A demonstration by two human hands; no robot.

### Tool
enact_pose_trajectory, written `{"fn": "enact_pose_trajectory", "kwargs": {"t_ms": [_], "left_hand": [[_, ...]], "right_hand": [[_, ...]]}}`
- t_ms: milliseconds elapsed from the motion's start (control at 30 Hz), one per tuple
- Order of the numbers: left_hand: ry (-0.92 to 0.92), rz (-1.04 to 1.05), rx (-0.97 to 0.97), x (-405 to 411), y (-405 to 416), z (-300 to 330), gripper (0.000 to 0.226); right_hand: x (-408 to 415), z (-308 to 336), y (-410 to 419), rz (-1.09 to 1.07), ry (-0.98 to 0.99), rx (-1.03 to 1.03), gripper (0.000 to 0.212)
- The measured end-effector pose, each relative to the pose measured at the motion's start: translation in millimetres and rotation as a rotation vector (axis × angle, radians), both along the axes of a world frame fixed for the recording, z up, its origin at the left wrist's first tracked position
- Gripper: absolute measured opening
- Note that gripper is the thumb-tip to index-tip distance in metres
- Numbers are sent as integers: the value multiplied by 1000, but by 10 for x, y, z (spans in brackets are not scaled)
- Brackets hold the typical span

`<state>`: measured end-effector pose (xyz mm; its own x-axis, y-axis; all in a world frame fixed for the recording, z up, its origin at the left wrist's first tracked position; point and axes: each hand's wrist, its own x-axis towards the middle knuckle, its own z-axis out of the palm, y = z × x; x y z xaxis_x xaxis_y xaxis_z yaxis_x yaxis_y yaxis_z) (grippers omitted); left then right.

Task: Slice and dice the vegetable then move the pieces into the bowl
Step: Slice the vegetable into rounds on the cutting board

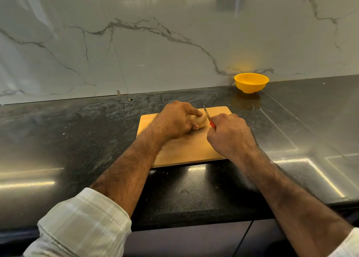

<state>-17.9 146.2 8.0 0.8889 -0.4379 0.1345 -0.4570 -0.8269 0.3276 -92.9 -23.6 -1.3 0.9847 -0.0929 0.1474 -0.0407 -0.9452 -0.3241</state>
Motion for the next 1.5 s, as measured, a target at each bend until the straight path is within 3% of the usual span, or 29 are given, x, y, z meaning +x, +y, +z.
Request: {"fn": "enact_pose_trajectory", "kwargs": {"t_ms": [333, 567, 900, 1333, 1500], "left_hand": [[-4, 18, -20, -34, -30, -10, 46], [-43, 28, 0, -34, -33, -21, 47], [11, 41, -67, -51, -3, -8, 46], [20, 28, -84, -47, -4, -31, 45], [-4, 26, -92, -3, 5, -78, 43]], "right_hand": [[101, 84, 82, -15, -12, 45, 23], [-81, -45, 109, -4, 63, -34, 21], [-74, -54, 58, -42, -118, 26, 26], [9, -17, 92, -25, -105, 19, 27], [112, 23, 133, -32, -97, 47, 13]]}}
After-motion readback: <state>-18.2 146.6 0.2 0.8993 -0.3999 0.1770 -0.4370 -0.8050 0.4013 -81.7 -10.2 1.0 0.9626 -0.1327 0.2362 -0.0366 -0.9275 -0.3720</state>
